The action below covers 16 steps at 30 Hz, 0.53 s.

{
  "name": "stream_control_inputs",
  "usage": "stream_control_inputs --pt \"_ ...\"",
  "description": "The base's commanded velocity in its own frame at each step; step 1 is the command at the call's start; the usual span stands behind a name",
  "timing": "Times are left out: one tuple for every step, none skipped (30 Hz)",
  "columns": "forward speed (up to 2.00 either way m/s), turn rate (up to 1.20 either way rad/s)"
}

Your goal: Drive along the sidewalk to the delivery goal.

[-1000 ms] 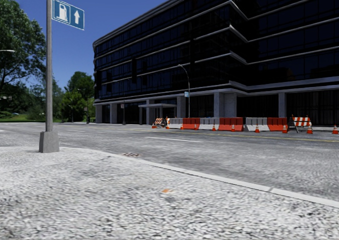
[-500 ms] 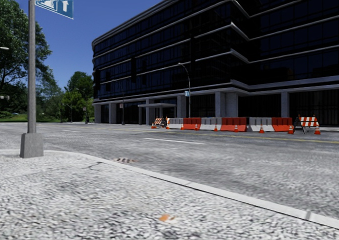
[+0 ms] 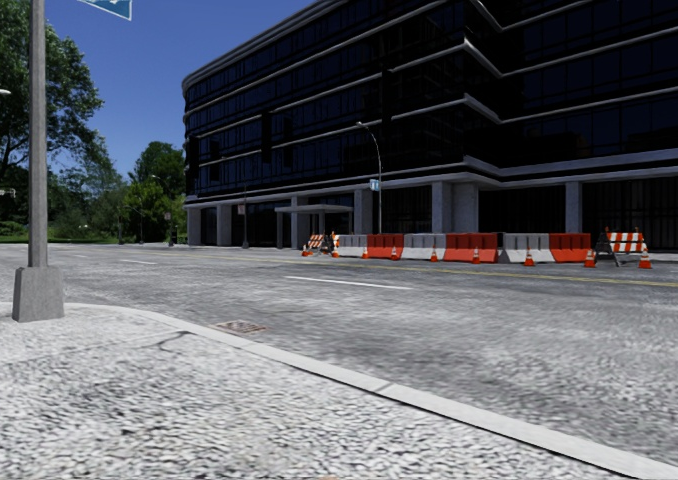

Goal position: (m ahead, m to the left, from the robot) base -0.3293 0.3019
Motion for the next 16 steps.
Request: stream_control_inputs --pt "0.00 0.00" --pt "0.00 0.00" --pt "0.00 0.00" --pt "0.00 0.00" --pt "0.00 0.00" --pt "0.00 0.00" --pt "0.00 0.00" --pt "0.00 0.00" --pt "0.00 0.00" --pt "0.00 0.00" --pt "0.00 0.00" --pt "0.00 0.00" --pt "0.00 0.00" --pt "0.00 0.00" --pt "0.00 0.00" --pt "0.00 0.00"
